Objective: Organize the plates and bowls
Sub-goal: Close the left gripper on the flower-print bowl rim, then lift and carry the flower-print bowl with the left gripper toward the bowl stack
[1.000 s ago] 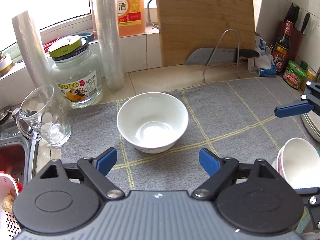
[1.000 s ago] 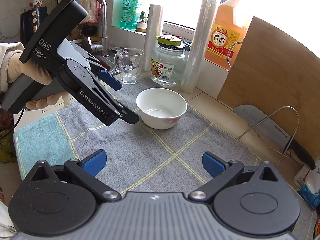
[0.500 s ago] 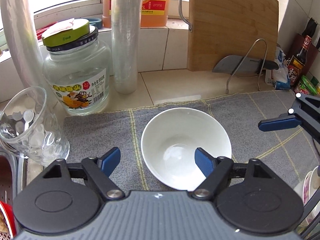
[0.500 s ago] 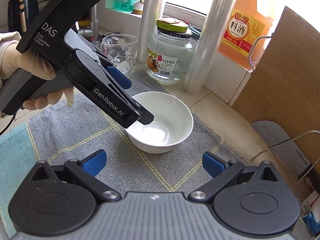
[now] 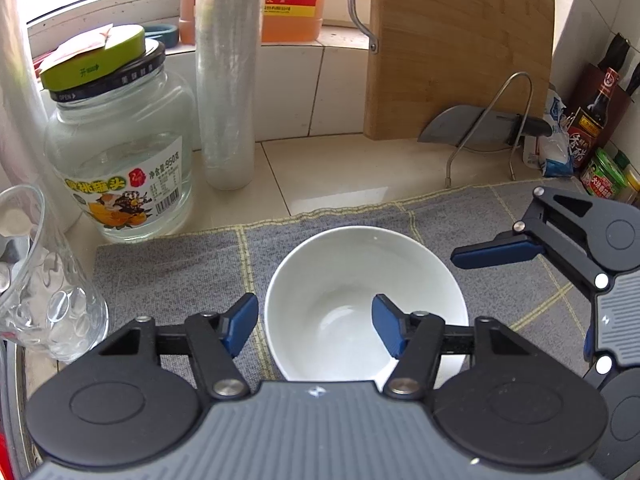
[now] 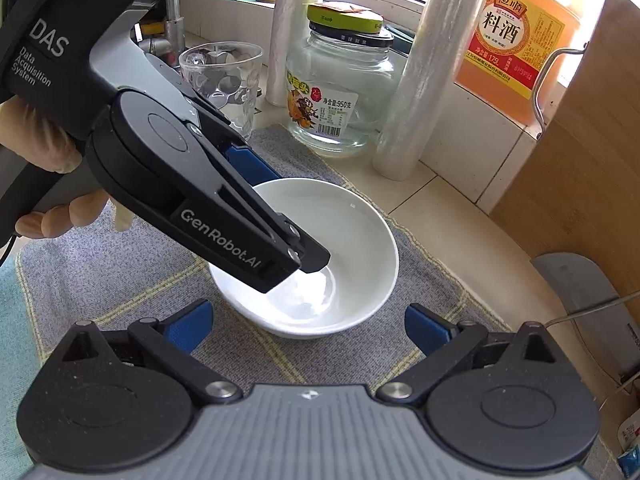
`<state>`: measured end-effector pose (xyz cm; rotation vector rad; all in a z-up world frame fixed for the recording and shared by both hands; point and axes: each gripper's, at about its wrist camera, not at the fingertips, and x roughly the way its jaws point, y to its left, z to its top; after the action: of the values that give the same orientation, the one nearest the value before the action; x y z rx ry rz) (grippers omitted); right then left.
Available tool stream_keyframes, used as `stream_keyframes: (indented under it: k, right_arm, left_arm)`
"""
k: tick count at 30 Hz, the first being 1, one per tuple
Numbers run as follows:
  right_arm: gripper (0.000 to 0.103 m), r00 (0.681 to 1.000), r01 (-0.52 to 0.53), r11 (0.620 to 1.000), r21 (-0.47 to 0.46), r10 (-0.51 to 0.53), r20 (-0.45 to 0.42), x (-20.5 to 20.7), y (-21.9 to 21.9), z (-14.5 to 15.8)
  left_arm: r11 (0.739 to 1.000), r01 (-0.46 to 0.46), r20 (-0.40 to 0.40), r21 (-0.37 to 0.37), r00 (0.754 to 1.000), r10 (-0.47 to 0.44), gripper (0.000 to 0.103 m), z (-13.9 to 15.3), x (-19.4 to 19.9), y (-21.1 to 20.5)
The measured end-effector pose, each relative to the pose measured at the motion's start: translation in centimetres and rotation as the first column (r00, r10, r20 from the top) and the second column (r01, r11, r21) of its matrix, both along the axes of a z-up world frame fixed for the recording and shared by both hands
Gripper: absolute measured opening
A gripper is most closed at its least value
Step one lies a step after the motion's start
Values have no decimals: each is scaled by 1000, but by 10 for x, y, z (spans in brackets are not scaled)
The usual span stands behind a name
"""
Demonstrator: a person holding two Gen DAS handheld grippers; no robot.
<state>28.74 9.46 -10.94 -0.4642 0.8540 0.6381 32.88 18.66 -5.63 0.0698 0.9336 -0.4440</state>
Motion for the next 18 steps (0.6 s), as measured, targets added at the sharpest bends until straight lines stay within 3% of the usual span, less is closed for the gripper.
stream_keyframes:
  k: [18]
  right_arm:
    - [97, 1000, -4, 1000, 26, 4, 7, 10, 5, -6]
  left_arm:
    - [999, 20, -18, -28, 1000, -20, 46, -3, 6, 3]
